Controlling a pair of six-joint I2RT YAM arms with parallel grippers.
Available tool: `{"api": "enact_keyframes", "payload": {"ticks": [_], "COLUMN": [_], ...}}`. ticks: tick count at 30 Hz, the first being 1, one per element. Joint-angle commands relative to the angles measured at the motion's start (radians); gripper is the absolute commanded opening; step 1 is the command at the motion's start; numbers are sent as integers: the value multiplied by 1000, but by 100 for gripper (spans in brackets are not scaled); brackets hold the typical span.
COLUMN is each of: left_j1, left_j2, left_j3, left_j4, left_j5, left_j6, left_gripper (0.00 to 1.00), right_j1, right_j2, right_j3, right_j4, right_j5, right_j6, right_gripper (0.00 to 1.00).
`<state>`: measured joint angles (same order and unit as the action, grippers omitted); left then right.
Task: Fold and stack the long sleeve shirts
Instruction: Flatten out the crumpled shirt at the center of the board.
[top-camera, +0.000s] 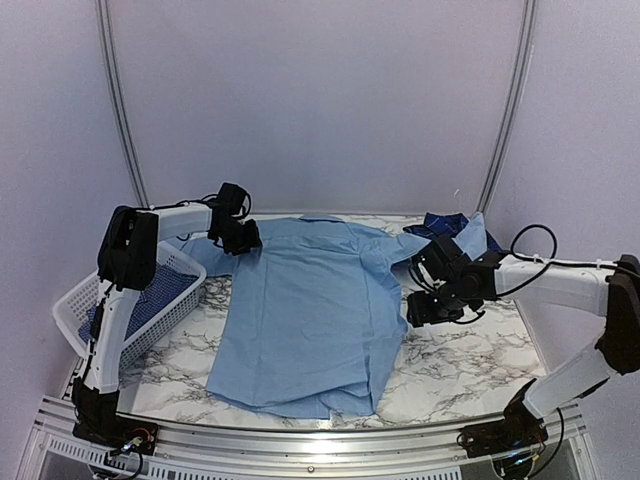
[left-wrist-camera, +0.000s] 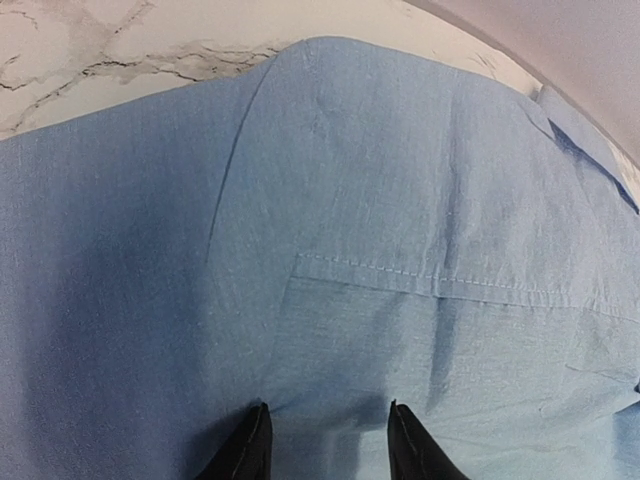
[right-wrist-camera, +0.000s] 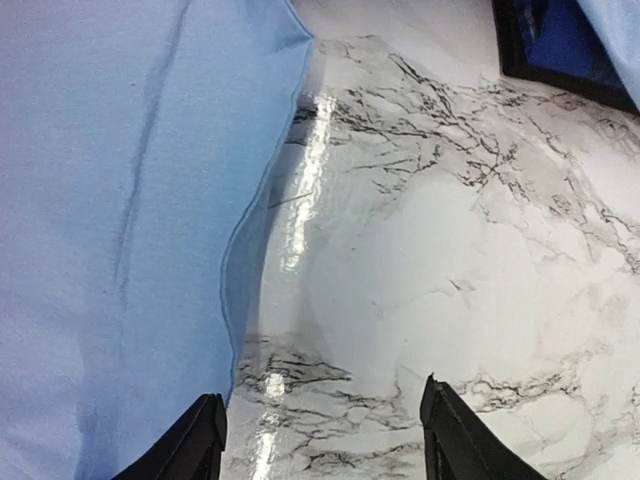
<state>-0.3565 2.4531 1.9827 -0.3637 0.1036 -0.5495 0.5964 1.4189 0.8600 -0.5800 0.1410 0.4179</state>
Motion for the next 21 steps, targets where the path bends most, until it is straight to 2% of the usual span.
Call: {"api": "enact_keyframes", "payload": {"ticks": [1, 8, 12, 17, 21], "left_j1": [9, 10, 10, 11, 14], "left_j2": [14, 21, 25, 26, 28], "left_j3": [9, 21, 26, 30, 30], "left_j4": [-68, -74, -74, -74, -74], "left_j5": [-22, -15, -8, -2, 3], "left_j6": [19, 18, 16, 14, 13], "left_gripper": [42, 42, 42, 42, 42], "right_j1": [94, 295, 401, 437, 437], "right_j2": [-28, 70, 184, 302, 275], "right_j3": [106, 247, 337, 378, 299], "right_j4": [-68, -68, -90, -149, -192], "right_j5": [52, 96, 135, 177, 179], "right_j6": [39, 93, 85, 89, 123], "right_gripper": [63, 63, 66, 69, 69]}}
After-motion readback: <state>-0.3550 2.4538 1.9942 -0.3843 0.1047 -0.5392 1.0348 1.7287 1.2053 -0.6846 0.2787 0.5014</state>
